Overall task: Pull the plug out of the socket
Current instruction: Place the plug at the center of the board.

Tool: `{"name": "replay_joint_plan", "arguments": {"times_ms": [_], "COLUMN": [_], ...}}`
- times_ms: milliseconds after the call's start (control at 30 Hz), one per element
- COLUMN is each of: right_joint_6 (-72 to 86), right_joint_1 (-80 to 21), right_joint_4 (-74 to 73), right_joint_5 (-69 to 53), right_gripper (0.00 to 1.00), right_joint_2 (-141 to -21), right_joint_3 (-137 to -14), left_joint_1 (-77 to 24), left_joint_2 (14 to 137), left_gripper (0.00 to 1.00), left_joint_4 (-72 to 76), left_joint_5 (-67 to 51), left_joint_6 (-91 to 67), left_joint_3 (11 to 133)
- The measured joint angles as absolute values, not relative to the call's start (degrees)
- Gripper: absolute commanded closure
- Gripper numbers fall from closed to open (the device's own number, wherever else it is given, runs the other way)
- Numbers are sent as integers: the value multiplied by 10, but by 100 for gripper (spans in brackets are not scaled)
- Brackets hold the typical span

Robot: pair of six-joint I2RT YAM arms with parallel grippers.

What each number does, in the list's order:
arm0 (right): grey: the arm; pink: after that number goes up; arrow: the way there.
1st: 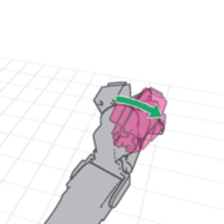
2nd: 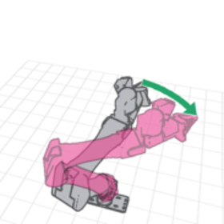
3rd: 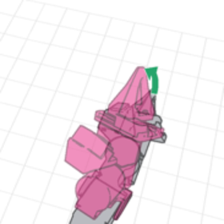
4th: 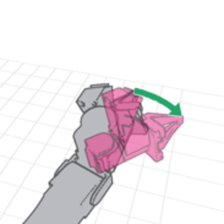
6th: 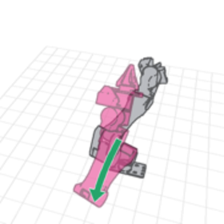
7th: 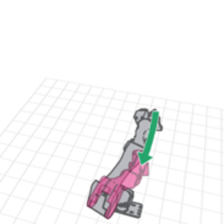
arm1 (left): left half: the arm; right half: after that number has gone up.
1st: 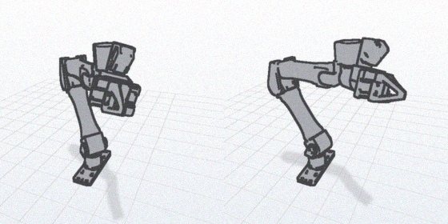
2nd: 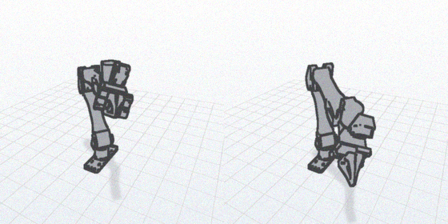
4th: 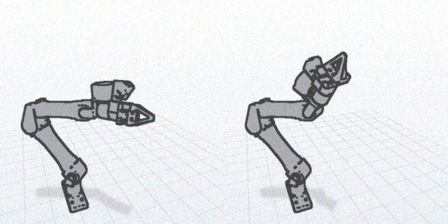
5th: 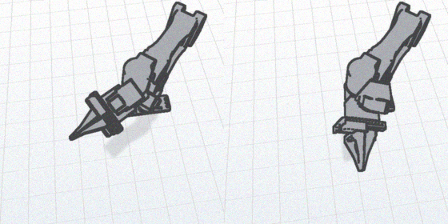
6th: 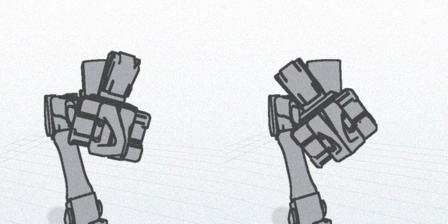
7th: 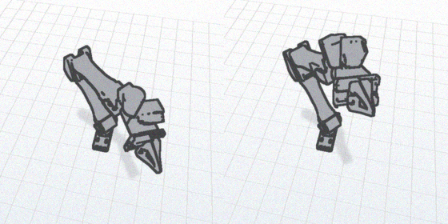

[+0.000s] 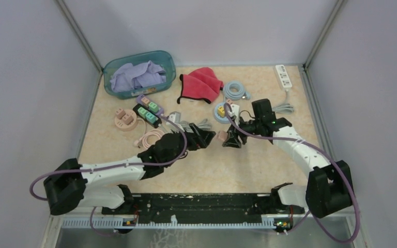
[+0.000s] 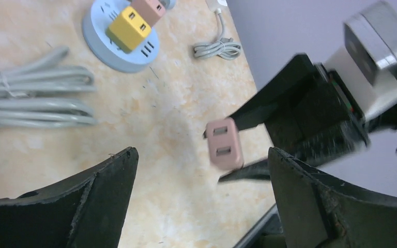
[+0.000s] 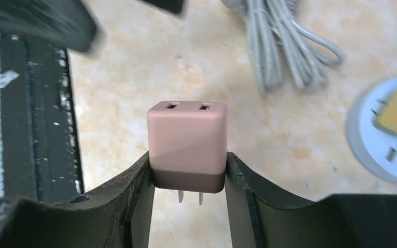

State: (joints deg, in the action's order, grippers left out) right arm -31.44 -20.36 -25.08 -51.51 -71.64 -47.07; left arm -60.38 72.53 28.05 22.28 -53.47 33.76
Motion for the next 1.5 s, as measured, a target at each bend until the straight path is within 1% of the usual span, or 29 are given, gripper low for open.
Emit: {"name": "replay_joint_plan", "arguments": {"times_ms": [133, 300, 467, 567, 733, 967, 1067, 1233, 1367, 1433, 1500], "right_joint_6": [-345, -320, -246, -208, -162, -126, -123, -122, -121, -119, -118], "right_joint_1": [-149, -69, 0, 33, 62, 66, 66, 66, 69, 69, 70], "right_joint_4": [-282, -265, -203, -175, -150, -123, -134, -172, -201, -211, -220], "right_joint_5": [-494, -458, -393, -349, -283, -192, -160, -126, -112, -106, -99], "right_gripper": [100, 100, 98, 97, 97, 94, 92, 88, 75, 74, 70], "right_joint_2": [-708, -681, -675, -696, -796, -973, -1058, -1161, -1213, -1228, -1240], "right_joint_3": [-474, -474, -474, -484, -567, -707, -767, -854, -916, -936, -954], "left_joint_1": [-604, -603, -603, -602, -601, -600, -600, -600, -600, -600, -600], "left_joint_2": [646, 582, 569, 569, 559, 498, 467, 422, 402, 401, 401], "left_gripper": [0, 0, 0, 0, 0, 0, 0, 0, 0, 0, 0], "left_joint_4": [320, 302, 252, 240, 240, 258, 271, 290, 301, 304, 306], "left_joint_5": [216, 200, 226, 248, 257, 257, 256, 258, 259, 259, 259], "left_joint_6": [-374, -166, -18, 28, 62, 77, 78, 78, 78, 78, 78], "left_joint_3": [279, 274, 295, 294, 282, 227, 203, 174, 161, 159, 159]}}
